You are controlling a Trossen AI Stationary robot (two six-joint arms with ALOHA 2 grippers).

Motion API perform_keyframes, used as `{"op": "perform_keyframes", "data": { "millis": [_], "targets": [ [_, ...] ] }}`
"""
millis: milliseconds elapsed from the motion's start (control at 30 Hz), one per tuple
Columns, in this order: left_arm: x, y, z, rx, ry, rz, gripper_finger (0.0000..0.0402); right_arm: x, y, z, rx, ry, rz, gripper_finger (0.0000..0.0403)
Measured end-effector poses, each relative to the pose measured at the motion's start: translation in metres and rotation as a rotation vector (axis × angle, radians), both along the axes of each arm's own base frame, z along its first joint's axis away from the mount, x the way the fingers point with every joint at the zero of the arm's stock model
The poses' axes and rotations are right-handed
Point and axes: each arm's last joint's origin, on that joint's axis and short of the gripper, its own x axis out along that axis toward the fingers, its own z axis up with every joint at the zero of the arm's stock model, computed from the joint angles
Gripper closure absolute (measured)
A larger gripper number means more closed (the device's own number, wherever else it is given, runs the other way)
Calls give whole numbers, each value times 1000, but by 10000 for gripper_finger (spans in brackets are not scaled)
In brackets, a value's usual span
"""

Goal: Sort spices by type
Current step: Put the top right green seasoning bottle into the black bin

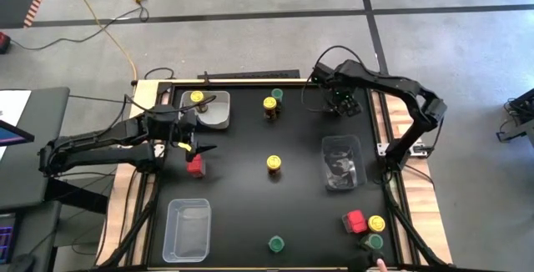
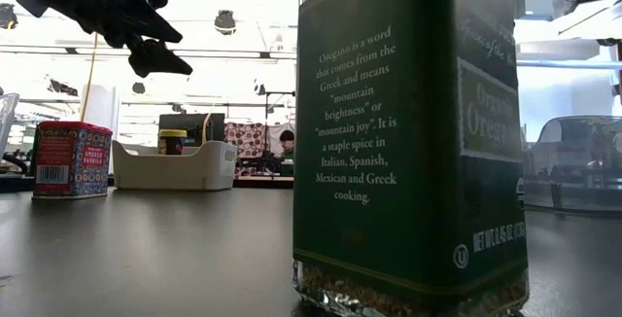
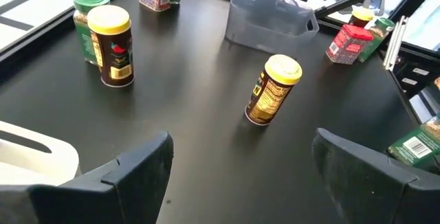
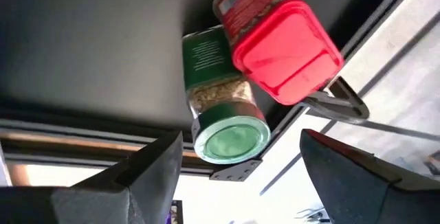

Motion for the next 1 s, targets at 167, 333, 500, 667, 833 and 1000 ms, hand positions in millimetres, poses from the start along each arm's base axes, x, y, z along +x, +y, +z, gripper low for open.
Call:
{"op": "perform_keyframes", "data": {
  "millis": [167, 333, 500, 667, 833, 1000],
  "targets": [
    [0, 0, 0, -1, 0, 0, 69, -2, -7, -4, 9, 19, 8, 76],
    [0, 0, 0, -2, 0, 1, 69, -7, -14, -4, 3, 13, -7, 76],
    [0, 0, 0, -3, 0, 1, 69, -11, -18, -4, 12, 20, 0, 76],
    [0, 0, 0, -3, 0, 1, 69, -11, -18, -4, 50, 4, 15, 76],
    [0, 0, 0, 1, -2, 11, 69, -13, -18, -7, 79, 8, 47, 76],
    [0, 0, 0, -7, -3, 20, 69, -17, -14, -20, 120, 46, 74, 76]
  ]
}}
